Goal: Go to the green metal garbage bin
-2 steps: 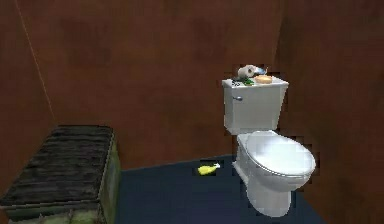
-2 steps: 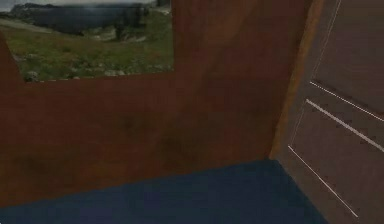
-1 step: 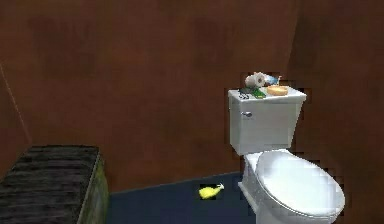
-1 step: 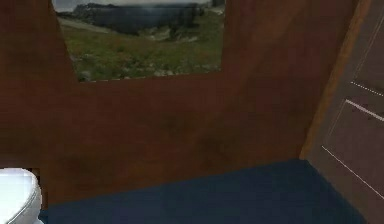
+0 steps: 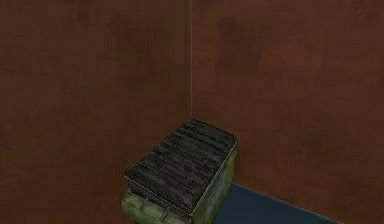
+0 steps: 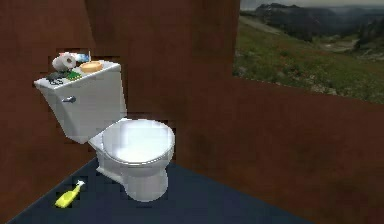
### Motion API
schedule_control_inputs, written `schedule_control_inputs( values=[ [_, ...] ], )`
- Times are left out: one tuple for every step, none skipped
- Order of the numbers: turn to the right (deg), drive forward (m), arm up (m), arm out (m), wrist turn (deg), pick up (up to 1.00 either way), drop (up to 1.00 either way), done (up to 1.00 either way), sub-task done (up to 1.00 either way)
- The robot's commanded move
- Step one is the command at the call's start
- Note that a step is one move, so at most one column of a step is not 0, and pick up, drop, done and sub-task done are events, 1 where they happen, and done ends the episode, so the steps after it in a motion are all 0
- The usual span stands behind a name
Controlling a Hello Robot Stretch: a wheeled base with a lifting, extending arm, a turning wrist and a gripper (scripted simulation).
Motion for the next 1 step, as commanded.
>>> schedule_control_inputs(
  values=[
    [0.0, 0.0, 0.0, 0.0, 0.0, 0.0, 0.0, 1.0, 0.0]
  ],
)
